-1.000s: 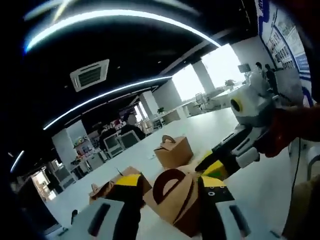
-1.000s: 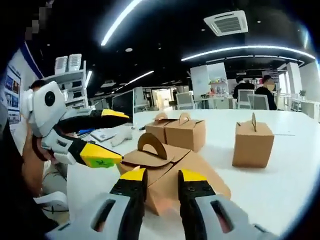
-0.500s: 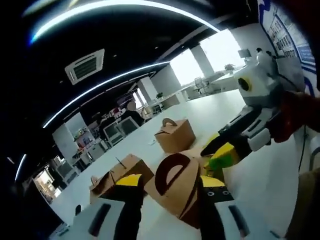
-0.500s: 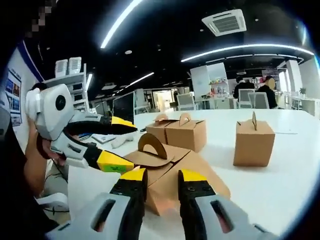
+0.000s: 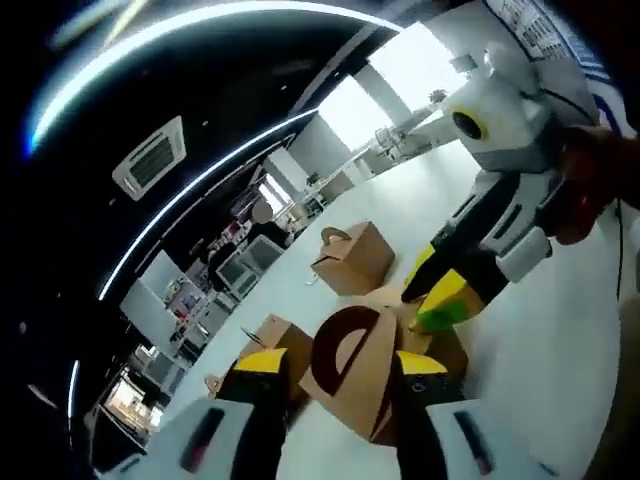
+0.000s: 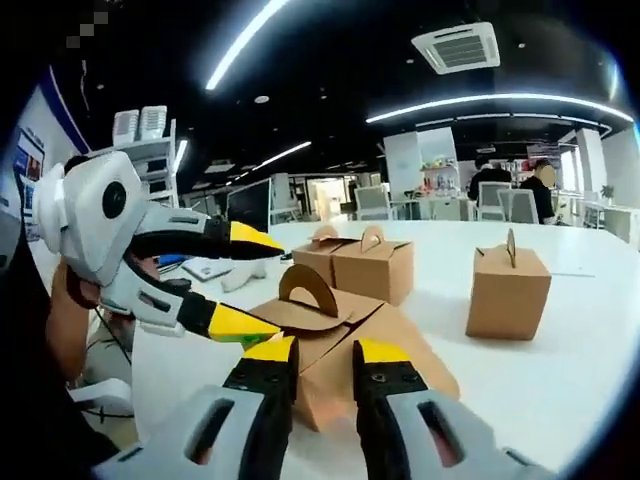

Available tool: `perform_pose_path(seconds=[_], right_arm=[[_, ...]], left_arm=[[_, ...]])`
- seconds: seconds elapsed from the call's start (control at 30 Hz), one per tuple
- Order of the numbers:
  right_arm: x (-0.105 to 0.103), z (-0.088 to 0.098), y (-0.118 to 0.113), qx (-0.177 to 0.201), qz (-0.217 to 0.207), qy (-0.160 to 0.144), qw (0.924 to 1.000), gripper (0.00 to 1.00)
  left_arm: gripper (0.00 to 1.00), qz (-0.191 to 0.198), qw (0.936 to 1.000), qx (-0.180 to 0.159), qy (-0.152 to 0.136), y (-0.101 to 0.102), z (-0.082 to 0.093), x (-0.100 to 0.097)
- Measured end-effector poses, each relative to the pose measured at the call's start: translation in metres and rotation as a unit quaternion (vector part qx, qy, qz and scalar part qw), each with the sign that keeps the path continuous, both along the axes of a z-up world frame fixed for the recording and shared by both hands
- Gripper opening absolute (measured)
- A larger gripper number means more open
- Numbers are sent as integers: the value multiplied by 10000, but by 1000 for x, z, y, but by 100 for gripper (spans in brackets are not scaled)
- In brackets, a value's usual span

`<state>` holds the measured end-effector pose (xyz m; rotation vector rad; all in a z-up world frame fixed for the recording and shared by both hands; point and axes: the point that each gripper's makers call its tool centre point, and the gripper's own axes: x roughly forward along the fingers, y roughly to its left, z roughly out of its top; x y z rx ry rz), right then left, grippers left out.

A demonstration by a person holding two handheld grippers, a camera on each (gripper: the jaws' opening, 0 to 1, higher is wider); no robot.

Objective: Pick up one paper box from the group, open the paper box, and remove the item inside

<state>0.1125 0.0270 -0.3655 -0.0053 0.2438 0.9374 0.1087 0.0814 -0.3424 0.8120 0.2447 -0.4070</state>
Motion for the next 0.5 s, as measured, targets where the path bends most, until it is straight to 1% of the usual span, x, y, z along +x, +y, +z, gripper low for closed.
perform_pose_path(seconds=[0.03,0.1,0.17,0.37,0.4,0.43,0.5], right_arm=[[1,0,0,4,0,1,10000,23],[2,0,1,23,4,14,10000,23],[2,-1,1,59,15,49,10000,23],[4,-1,3,121,17,63,9999,23],[4,-1,3,134,26,94,9999,23],[5,-1,3,147,36,126,9998,23],[4,-1,4,155,42,165,9997,23]], left_arm=[[42,-27,9997,191,-127,-1,1,0],[42,-52,9988,401,-285,-2,3,1],[42,-90,9962,666,-560,-3,6,1],[39,-3,9943,780,-724,-4,4,3],[37,-25,9941,831,-695,-4,3,3],[33,-48,9939,883,-665,-5,2,2],[27,-297,9860,1555,-520,-11,-5,-2]])
